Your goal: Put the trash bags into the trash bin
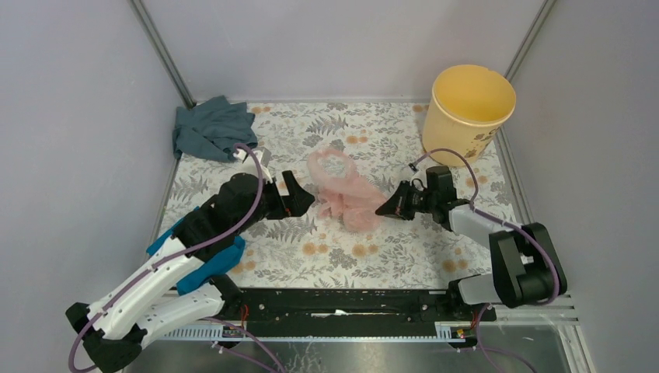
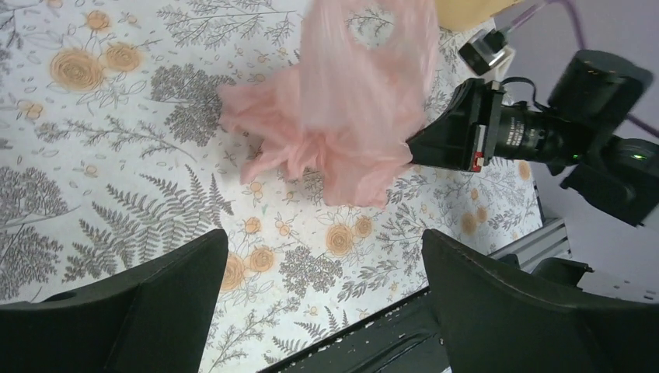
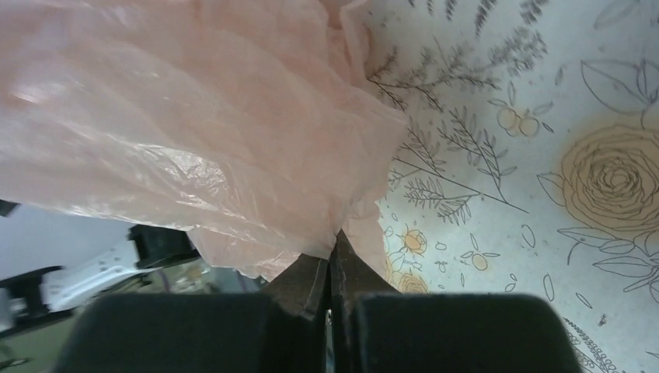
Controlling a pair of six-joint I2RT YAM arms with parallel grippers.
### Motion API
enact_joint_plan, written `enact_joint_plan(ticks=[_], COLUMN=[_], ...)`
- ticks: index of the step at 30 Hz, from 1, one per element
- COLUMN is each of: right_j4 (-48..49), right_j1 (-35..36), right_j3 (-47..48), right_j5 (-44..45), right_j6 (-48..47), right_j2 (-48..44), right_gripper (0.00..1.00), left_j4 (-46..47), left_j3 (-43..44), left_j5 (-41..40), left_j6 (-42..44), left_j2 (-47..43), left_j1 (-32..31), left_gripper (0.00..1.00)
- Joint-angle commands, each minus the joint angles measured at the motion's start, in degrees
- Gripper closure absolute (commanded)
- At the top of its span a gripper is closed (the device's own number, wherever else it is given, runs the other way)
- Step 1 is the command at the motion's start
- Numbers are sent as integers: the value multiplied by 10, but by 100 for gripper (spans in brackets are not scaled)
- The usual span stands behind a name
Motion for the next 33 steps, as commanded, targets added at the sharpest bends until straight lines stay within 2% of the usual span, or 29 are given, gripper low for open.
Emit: enact_joint_plan(ticks=[1, 5, 8, 12, 18, 20, 22, 27, 31, 33], right_j4=[105, 78, 72, 72, 74, 74, 74, 78, 75, 77], right_j1=[-38, -45, -45, -45, -45, -45, -45, -45, -45, -45], right_j3=[-18, -13, -14, -20, -23, -24, -23, -26, -27, -26], right_j5=[-144, -136, -134, -136, -156, -155, -157, -168, -170, -172], right_j6=[79, 55, 46, 40, 38, 37, 37, 36, 32, 32], right_j2=[49, 47, 41, 37, 38, 36, 37, 41, 41, 40], right_gripper=[100, 100, 100, 100, 100, 100, 100, 100, 100, 100], left_j4=[15, 14, 66, 210, 416, 465, 484, 592, 601, 571], left_j3=[-39, -79, -110, -168, -239, -245, -239, -259, -261, -253], left_j5=[-30, -37, 9, 94, 237, 267, 269, 321, 312, 288], left_j6=[-35, -40, -44, -30, -53, -50, -41, -63, -72, -63], left_j2=[-55, -82, -60, -3, 109, 167, 213, 292, 322, 332], left_j1=[3, 3, 3, 16, 107, 127, 136, 155, 156, 162], left_gripper=[1, 1, 1, 1, 7, 20, 28, 35, 48, 61])
